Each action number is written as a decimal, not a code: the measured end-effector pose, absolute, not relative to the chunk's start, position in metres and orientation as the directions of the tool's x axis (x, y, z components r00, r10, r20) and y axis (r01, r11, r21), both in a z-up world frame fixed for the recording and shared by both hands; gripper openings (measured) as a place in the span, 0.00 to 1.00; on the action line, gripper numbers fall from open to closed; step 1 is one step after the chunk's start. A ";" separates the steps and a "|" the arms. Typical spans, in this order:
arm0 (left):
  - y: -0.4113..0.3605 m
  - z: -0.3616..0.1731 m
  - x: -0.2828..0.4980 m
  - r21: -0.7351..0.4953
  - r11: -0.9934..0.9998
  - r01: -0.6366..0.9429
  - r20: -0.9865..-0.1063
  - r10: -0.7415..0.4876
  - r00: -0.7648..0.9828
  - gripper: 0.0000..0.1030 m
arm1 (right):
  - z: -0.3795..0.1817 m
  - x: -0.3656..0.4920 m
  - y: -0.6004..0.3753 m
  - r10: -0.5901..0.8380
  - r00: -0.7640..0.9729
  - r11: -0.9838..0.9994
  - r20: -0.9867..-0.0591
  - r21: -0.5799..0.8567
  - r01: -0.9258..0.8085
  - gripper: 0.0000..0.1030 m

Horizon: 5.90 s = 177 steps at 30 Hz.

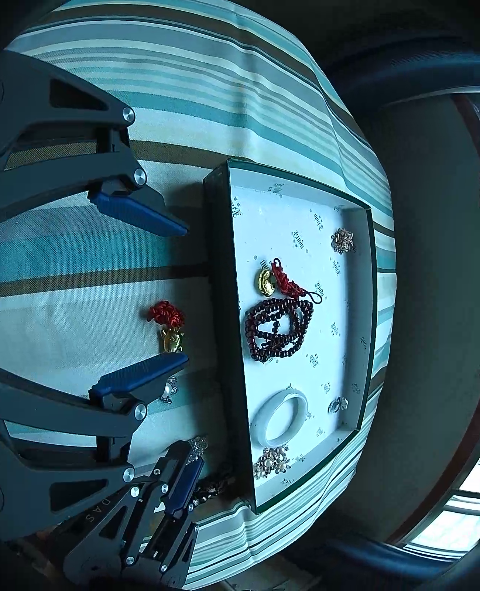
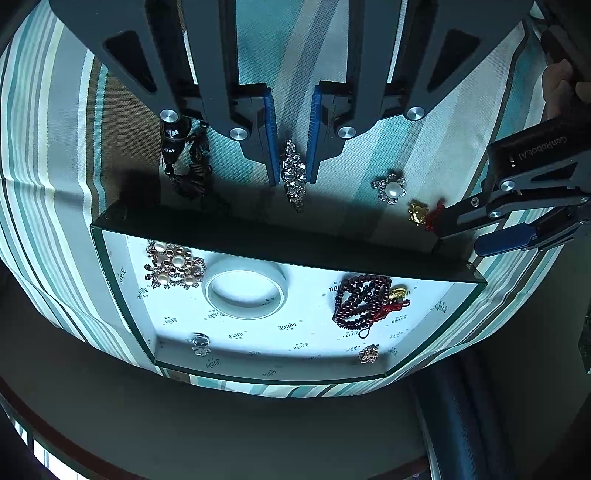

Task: Organize jewelry
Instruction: 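Grasp the rhinestone bar brooch with the right tool while the left tool grasps the red-knotted gold charm, then lift the charm and brooch and hold them above the bedspread, then carry the charm and brooch into the box and open both tools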

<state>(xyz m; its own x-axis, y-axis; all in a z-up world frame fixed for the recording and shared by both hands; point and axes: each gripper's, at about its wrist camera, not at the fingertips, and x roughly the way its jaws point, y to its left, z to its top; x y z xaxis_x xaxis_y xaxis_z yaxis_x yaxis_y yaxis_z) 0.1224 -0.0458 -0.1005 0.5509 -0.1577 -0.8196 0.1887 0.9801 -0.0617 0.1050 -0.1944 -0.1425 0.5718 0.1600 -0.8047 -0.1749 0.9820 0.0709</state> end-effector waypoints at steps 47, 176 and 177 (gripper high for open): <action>-0.038 -0.112 0.127 -0.158 0.961 0.225 -0.836 -0.252 0.487 0.11 | -0.143 0.106 -0.196 0.165 0.577 0.982 -0.800 0.076 -0.174 0.14; -0.072 -0.034 0.242 -0.035 0.971 0.237 -0.724 -0.188 0.663 0.10 | -0.073 0.234 -0.205 0.161 0.718 0.986 -0.677 0.081 -0.145 0.12; -0.073 -0.038 0.250 -0.031 0.973 0.230 -0.732 -0.179 0.657 0.11 | -0.076 0.242 -0.205 0.161 0.711 0.986 -0.684 0.081 -0.146 0.12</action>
<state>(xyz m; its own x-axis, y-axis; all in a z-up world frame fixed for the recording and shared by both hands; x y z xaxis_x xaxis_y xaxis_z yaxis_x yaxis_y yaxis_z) 0.2496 -0.0725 -0.0384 0.6571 -0.1788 -0.7323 0.2300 0.9727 -0.0312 0.2417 -0.2048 -0.0757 0.7113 0.1612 -0.6842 -0.1459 0.9860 0.0807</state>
